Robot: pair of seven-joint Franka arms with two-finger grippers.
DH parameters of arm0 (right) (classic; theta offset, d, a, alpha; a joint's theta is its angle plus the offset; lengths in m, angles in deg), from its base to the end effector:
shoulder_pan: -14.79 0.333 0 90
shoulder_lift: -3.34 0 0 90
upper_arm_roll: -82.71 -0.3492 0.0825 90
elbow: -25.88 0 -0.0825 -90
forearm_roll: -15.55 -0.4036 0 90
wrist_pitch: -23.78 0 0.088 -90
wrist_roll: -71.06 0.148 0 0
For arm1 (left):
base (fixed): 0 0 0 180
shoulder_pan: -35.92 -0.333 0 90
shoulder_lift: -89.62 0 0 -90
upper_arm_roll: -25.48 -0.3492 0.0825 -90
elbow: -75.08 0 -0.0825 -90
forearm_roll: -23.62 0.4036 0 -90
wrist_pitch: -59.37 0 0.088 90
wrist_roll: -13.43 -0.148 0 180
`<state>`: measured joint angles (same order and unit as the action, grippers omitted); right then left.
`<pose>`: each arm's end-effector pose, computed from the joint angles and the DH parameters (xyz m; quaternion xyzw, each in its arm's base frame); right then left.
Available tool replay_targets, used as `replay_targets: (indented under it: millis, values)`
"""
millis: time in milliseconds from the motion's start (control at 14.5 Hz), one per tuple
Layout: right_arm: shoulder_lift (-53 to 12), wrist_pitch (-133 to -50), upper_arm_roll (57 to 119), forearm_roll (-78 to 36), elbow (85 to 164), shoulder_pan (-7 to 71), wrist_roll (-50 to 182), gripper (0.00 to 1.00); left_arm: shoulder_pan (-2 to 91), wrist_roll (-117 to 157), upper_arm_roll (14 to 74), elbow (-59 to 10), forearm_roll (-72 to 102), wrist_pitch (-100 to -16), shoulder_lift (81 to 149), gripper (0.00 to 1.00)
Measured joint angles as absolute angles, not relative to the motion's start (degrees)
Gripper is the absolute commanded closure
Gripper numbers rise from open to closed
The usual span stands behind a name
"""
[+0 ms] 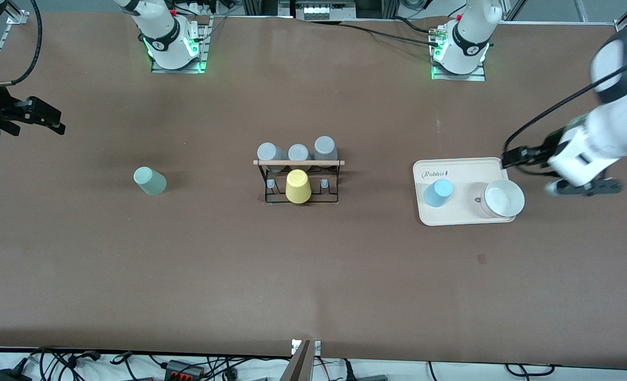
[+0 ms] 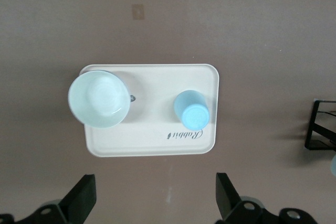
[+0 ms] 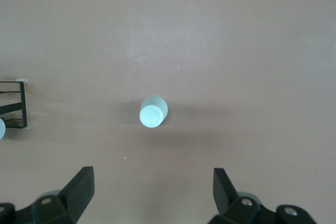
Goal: Hang scattered cups on rack with three cups
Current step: 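Reach the left gripper down to the light blue cup on the tray, then grasp the light blue cup with the left gripper and lift it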
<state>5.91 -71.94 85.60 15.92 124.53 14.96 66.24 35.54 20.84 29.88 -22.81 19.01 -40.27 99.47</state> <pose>0.5632 -0.0282 0.5763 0.9998 0.0187 -0.0033 0.0019 0.6148 -0.0514 0.4605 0.9957 0.0391 -0.0746 0.0384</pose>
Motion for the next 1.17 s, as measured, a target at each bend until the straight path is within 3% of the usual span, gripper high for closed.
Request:
replay_targets:
  millis: [622,1175]
  values:
    - [5.25,-71.95,85.8,15.73,124.62,14.89,66.26,0.0,38.71,30.49,35.12,-43.17,18.93,-71.67,106.86,0.0]
    - [5.24,-71.98,85.84,15.74,124.64,14.88,66.25,0.0,39.24,31.01,35.13,-48.74,22.12,-78.48,107.64,0.0]
